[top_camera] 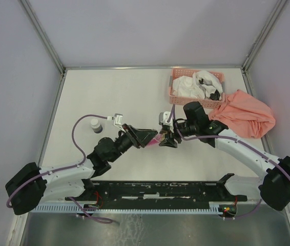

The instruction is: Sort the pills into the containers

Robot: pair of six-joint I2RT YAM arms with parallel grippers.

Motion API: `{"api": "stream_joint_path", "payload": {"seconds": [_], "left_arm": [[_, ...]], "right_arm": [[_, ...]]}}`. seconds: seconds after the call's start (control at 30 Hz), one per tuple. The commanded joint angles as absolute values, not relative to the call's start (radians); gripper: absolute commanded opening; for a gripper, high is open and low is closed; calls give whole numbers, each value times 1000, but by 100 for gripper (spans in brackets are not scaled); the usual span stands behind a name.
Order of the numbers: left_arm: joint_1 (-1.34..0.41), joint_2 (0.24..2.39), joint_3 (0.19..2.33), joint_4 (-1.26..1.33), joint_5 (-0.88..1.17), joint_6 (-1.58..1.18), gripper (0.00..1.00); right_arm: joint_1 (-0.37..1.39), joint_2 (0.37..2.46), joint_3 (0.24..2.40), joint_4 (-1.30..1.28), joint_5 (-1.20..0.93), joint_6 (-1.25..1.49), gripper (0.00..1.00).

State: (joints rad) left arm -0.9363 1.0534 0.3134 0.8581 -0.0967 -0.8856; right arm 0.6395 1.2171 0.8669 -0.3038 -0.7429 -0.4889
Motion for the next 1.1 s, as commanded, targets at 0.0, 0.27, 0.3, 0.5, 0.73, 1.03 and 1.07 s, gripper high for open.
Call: {"api": "stream_joint_path", "payload": {"seconds": [0.0, 0.27, 0.3, 0.5, 0.73, 1.03, 1.07], "left_arm": [[-940, 983, 320, 882, -117, -866, 69], [-940, 803, 249, 817, -117, -680, 76], [-940, 775, 231, 816, -118, -643, 77], [-939, 642, 124, 936, 16, -376, 87], [-940, 644, 110, 956, 277, -117, 96], [-940, 800, 162, 951, 439, 172, 96], [-940, 819, 173, 949, 447, 185, 96]], "right_arm": [[640, 1208, 920, -323, -798, -470, 2], [616, 1212, 946, -388, -876, -499, 2], [613, 1211, 949, -398, -885, -507, 2], [610, 1208, 956, -457, -909, -578, 2], [609, 1216, 970, -548, -945, -697, 2], [609, 1216, 949, -594, -961, -821, 2], [610, 1216, 946, -595, -964, -829, 2]]}}
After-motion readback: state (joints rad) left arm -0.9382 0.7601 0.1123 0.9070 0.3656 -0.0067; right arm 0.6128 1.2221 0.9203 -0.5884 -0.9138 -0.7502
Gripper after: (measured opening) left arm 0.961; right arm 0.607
